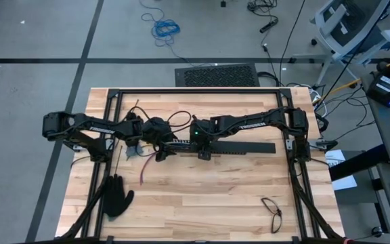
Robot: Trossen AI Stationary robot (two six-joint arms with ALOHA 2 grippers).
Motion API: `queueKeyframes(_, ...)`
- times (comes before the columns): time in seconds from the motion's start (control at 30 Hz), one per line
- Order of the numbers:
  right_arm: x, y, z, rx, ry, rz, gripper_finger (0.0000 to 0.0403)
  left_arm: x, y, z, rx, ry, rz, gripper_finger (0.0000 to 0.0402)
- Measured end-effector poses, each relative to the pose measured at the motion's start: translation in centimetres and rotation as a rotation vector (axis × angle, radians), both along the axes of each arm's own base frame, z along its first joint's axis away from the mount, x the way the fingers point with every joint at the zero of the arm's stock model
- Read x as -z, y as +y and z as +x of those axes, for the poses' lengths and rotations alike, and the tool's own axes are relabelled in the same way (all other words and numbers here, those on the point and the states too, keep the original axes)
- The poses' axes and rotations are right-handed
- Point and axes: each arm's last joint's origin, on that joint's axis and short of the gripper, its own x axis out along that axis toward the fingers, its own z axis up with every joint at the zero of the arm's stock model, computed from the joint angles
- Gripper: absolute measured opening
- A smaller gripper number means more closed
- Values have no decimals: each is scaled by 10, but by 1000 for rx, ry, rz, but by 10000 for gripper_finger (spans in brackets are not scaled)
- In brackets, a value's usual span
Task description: Ziptie cables
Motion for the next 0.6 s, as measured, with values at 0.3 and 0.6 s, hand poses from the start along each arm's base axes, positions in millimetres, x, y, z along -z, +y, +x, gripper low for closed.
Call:
queueKeyframes(0.3,0,0,0,-2,3,3,247,0,-1,-1,32,0,-65,377)
queueKeyframes(0.6,0,0,0,-1,4,2,247,5,1,-8,205,-23,-120,377)
